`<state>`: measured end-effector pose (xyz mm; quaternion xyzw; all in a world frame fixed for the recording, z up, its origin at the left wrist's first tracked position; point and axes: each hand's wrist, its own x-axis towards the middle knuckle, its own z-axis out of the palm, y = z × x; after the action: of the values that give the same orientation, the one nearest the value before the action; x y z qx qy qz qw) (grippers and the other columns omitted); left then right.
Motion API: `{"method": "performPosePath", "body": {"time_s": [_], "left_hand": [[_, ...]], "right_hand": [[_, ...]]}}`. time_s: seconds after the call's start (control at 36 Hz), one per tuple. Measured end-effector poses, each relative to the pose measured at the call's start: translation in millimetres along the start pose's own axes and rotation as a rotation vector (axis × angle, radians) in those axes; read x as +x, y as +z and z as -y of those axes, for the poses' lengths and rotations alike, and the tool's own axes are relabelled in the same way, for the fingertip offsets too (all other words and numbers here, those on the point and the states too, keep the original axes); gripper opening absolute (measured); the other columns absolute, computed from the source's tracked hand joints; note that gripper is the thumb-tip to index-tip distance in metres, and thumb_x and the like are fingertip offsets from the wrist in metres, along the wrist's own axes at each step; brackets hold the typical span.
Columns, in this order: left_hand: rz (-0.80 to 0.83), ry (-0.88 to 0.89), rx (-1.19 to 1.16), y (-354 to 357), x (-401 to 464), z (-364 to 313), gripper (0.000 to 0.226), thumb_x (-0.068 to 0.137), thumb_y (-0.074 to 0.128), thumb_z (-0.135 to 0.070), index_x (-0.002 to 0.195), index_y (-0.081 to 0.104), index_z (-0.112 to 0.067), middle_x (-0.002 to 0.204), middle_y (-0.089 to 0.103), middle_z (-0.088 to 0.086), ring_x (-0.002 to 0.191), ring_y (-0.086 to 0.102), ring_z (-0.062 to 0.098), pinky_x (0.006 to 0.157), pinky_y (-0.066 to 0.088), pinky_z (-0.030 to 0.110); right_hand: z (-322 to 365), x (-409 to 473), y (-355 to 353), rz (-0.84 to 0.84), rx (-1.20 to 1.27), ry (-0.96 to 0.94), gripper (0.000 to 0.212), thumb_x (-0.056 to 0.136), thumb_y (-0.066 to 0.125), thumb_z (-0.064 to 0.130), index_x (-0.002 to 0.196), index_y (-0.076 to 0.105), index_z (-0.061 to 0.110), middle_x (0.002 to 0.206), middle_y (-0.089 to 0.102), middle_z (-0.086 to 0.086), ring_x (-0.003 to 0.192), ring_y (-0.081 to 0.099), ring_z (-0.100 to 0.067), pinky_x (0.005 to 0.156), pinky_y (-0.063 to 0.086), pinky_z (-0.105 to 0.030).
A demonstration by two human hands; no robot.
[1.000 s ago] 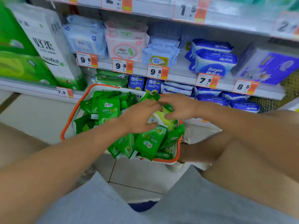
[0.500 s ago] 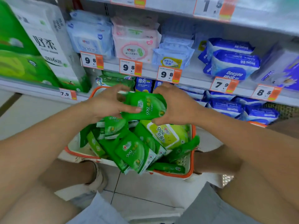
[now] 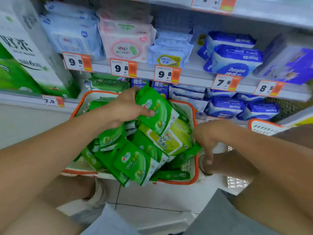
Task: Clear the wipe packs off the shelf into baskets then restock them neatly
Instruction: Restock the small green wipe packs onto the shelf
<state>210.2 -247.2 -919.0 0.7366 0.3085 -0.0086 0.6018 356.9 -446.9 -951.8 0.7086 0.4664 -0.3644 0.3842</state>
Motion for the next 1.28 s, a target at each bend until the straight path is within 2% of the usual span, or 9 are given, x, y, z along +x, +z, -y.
{"method": "performPosePath", "body": {"time_s": [0.17, 0.42, 0.56, 0.67, 0.86, 1.0, 1.08, 1.14, 1.28], "left_hand": [[-0.088, 0.015, -0.01, 14.4, 6.7, 12.9, 0.053, 0.066, 0.089, -0.006, 0.109, 0.06, -0.019, 0.091, 0.071, -0.002, 0.062, 0.065, -0.002, 0.048, 0.047, 0.011], [-0.095, 0.003, -0.333, 17.1, 20.7, 15.4, 0.038, 0.084, 0.074, -0.004, 0.119, 0.064, -0.015, 0.11, 0.074, 0.005, 0.084, 0.073, 0.014, 0.066, 0.059, 0.024], [-0.136, 0.069, -0.354, 16.9, 23.3, 2.4, 0.027, 0.095, 0.064, -0.014, 0.118, 0.056, -0.026, 0.108, 0.074, -0.005, 0.091, 0.072, 0.015, 0.072, 0.059, 0.035], [-0.219, 0.246, -0.188, 2.2, 21.4, -11.6, 0.027, 0.096, 0.061, -0.011, 0.119, 0.056, -0.024, 0.109, 0.072, -0.008, 0.098, 0.068, 0.006, 0.083, 0.055, 0.025], [-0.267, 0.354, -0.176, 9.9, 15.2, -27.9, 0.024, 0.098, 0.055, -0.008, 0.106, 0.057, -0.031, 0.1, 0.07, -0.01, 0.091, 0.064, 0.001, 0.085, 0.051, 0.02], [-0.147, 0.061, -0.587, 1.9, 13.6, -26.1, 0.027, 0.099, 0.054, -0.018, 0.125, 0.061, -0.019, 0.112, 0.074, 0.006, 0.101, 0.071, 0.024, 0.088, 0.058, 0.042], [-0.069, -0.021, -0.651, -14.7, 14.8, -22.7, 0.032, 0.099, 0.053, -0.024, 0.127, 0.064, -0.012, 0.117, 0.072, 0.011, 0.103, 0.071, 0.026, 0.087, 0.059, 0.045], [0.011, -0.073, -0.668, -23.2, 15.3, -19.1, 0.031, 0.1, 0.049, -0.027, 0.119, 0.068, -0.009, 0.112, 0.073, 0.013, 0.092, 0.074, 0.024, 0.073, 0.062, 0.037], [0.175, -0.139, -0.792, -27.0, 14.6, -22.4, 0.074, 0.084, 0.044, -0.073, 0.127, 0.064, -0.017, 0.124, 0.069, 0.013, 0.114, 0.066, 0.029, 0.097, 0.053, 0.045]], "right_hand": [[14.0, 19.3, 18.3, -0.49, -0.085, -0.065, 0.041, 0.066, 0.088, 0.027, 0.098, 0.064, 0.017, 0.092, 0.065, -0.005, 0.087, 0.067, -0.028, 0.059, 0.047, -0.033], [-13.2, -0.7, -24.4, -0.256, 0.515, -0.398, 0.022, 0.079, 0.084, 0.019, 0.074, 0.063, 0.021, 0.061, 0.056, 0.015, 0.059, 0.052, 0.001, 0.061, 0.043, -0.022], [-26.3, -36.4, -66.4, -0.276, 1.15, -0.495, 0.016, 0.099, 0.06, 0.012, 0.085, 0.058, 0.004, 0.08, 0.06, -0.016, 0.074, 0.063, -0.03, 0.063, 0.062, -0.039], [-27.2, -54.1, -96.3, -0.361, 1.491, -0.428, 0.021, 0.099, 0.053, 0.012, 0.112, 0.063, -0.001, 0.107, 0.069, -0.031, 0.076, 0.071, -0.042, 0.061, 0.063, -0.042], [-6.7, -47.2, -136.7, -0.481, 1.842, -0.382, 0.032, 0.096, 0.056, 0.02, 0.066, 0.05, 0.01, 0.046, 0.054, -0.003, 0.038, 0.059, -0.015, 0.04, 0.05, -0.02], [-5.4, -44.1, -150.4, -0.428, 1.791, -0.456, 0.034, 0.095, 0.054, 0.025, 0.063, 0.044, 0.016, 0.047, 0.043, 0.001, 0.036, 0.044, -0.01, 0.037, 0.035, -0.016], [-16.9, -56.8, -148.2, -0.329, 1.812, -0.702, 0.004, 0.078, 0.065, 0.017, 0.076, 0.065, 0.013, 0.075, 0.062, -0.008, 0.061, 0.052, -0.018, 0.061, 0.041, -0.028], [-23.4, -59.4, -144.3, -0.258, 1.808, -0.828, 0.01, 0.075, 0.066, 0.014, 0.083, 0.073, 0.012, 0.081, 0.072, -0.008, 0.071, 0.059, -0.02, 0.07, 0.044, -0.032], [-20.6, -27.9, -141.1, -0.62, 1.536, -0.538, 0.013, 0.096, 0.064, 0.018, 0.084, 0.064, 0.015, 0.071, 0.063, -0.005, 0.054, 0.049, -0.015, 0.04, 0.041, -0.019]]}}
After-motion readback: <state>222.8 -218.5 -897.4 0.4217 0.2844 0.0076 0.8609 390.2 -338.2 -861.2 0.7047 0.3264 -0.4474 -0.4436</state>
